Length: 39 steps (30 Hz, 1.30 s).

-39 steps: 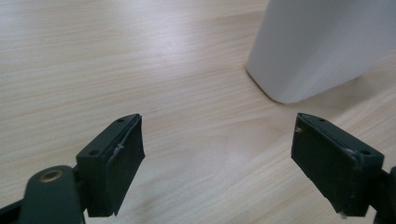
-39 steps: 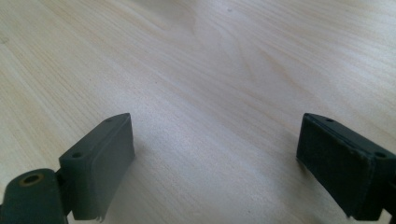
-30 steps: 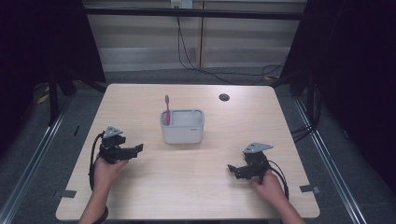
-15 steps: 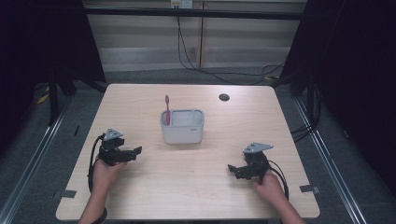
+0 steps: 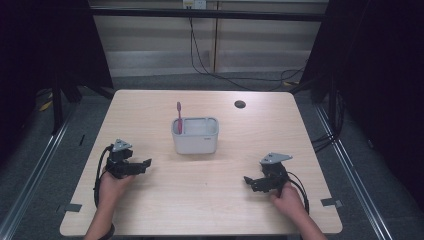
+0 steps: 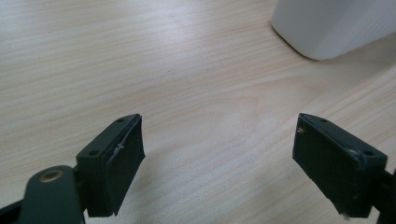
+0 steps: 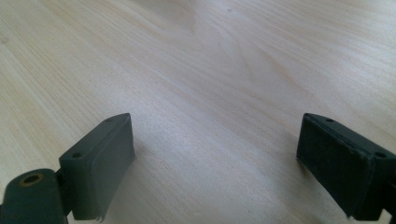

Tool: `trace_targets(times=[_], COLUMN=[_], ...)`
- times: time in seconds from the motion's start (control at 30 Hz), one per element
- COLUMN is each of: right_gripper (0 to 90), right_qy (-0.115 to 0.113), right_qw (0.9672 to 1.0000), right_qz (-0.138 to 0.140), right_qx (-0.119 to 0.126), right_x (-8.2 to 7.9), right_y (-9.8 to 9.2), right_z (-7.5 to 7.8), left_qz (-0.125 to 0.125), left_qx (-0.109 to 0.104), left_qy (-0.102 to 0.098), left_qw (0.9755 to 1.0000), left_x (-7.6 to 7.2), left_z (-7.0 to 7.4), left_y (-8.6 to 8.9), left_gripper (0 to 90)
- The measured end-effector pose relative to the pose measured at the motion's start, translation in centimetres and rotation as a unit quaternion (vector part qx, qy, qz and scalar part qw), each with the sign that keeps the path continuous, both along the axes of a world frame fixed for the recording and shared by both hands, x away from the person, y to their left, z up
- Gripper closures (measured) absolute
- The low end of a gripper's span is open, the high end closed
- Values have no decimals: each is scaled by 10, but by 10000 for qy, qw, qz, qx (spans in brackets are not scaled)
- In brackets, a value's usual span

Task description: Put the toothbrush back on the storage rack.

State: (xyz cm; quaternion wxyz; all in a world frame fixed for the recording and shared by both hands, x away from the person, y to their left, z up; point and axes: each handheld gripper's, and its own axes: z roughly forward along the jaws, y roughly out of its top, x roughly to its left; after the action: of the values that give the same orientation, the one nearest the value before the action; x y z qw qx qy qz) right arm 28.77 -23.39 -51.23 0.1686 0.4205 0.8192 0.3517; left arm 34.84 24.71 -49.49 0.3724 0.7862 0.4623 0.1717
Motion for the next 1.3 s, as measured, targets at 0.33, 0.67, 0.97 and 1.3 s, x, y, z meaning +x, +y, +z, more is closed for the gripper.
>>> trace_targets(times=[0.33, 0.67, 0.97, 1.3], right_gripper=[102, 102, 102, 102], right_qy=[0, 0, 0, 1], right_qw=[10000, 10000, 10000, 10000], right_qz=[-5, -12, -12, -11], right_qx=[-1, -2, -3, 0], right_x=[0, 0, 0, 0], right_y=[0, 0, 0, 0], right_z=[0, 0, 0, 0], left_qz=[-30, -62, -133, -164], left_qx=[64, 115, 213, 254], left_qy=[48, 48, 101, 97], left_qw=[10000, 9999, 9996, 9995], left_x=[0, -1, -1, -2], left_z=[-2, -4, -6, -8], left_y=[0, -2, -4, -6], left_gripper=[164, 163, 162, 162])
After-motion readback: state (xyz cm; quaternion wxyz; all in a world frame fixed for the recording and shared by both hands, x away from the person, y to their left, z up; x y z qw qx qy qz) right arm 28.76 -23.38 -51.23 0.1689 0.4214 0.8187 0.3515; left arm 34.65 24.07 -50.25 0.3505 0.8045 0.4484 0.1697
